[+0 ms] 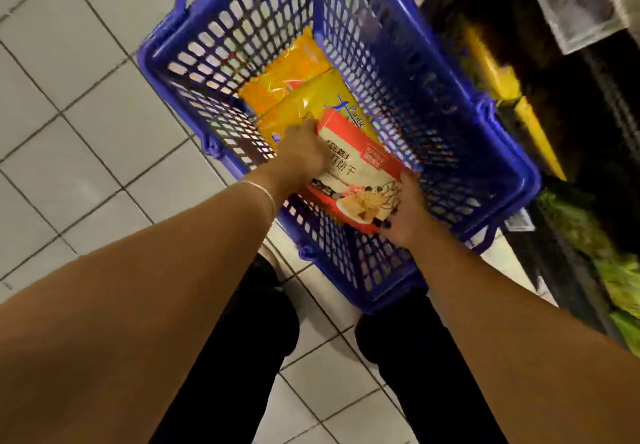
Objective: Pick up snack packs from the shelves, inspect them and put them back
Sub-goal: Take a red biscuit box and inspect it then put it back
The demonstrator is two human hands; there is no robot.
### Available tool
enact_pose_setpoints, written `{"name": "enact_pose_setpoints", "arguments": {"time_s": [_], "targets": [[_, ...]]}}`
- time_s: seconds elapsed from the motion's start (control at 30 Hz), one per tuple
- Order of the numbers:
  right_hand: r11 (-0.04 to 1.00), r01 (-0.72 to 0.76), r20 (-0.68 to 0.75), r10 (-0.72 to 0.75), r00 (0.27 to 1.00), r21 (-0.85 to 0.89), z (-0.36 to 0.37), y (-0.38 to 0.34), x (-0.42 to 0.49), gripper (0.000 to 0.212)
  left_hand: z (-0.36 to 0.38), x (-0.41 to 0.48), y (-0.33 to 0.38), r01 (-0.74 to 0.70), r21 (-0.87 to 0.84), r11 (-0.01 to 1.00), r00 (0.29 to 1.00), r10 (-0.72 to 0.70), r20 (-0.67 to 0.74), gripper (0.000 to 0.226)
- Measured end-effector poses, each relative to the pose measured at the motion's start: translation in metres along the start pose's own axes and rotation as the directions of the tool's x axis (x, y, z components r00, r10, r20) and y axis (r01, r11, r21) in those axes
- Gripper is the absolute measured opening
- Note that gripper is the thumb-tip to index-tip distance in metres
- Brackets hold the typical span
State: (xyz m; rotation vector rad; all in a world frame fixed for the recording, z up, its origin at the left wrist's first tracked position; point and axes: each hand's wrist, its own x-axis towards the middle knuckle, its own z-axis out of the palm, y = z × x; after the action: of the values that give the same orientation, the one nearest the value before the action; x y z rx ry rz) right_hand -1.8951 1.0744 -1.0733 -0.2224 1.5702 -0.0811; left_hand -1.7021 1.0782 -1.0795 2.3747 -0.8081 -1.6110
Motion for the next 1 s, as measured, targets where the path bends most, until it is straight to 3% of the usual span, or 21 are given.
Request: {"name": "enact_pose_setpoints", "arguments": {"time_s": [0.07, 0.2, 0.3, 0.43, 0.6, 0.73, 1.0], "targets": [[0.998, -0.045, -0.005, 0.045, 0.999, 0.039, -0.005, -0.004, -0.016, 0.052, -0.006, -0.011, 0.005, 0.003, -0.007, 1.0, 0.999, -0.003, -0.032, 0.046], [0.999, 0.039, -0.026, -0.039, 0.999, 0.032, -0.013, -0.027, -0.08, 0.041, -0.044, -0.073, 0.043, 0.035, -0.407, 0.913, 0.993, -0.077, -0.086, 0.053], [0.993, 0.099, -0.008, -0.099, 0.995, 0.065, -0.018, -0.054, -0.161, 0.055, -0.087, -0.145, 0.072, 0.026, -0.55, 0.835, 0.994, -0.082, -0.078, 0.042], [0.969, 0.234, 0.09, -0.24, 0.967, 0.072, -0.035, -0.092, -0.287, 0.059, -0.146, -0.275, 0.116, -0.014, -0.719, 0.695, 0.992, -0.08, -0.096, 0.038], [0.927, 0.353, 0.211, -0.373, 0.904, 0.125, -0.071, -0.113, -0.46, 0.058, -0.184, -0.455, 0.158, -0.16, -0.794, 0.587, 0.982, 0.016, -0.186, 0.04], [0.883, 0.445, 0.29, -0.47, 0.833, 0.152, -0.121, -0.094, -0.58, 0.054, -0.181, -0.583, 0.17, -0.277, -0.775, 0.568, 0.958, 0.103, -0.267, 0.044], [0.689, 0.662, 0.146, -0.717, 0.682, 0.294, -0.264, 0.054, -0.762, 0.061, -0.125, -0.786, 0.137, -0.447, -0.774, 0.448, 0.881, 0.37, -0.295, 0.052]]}}
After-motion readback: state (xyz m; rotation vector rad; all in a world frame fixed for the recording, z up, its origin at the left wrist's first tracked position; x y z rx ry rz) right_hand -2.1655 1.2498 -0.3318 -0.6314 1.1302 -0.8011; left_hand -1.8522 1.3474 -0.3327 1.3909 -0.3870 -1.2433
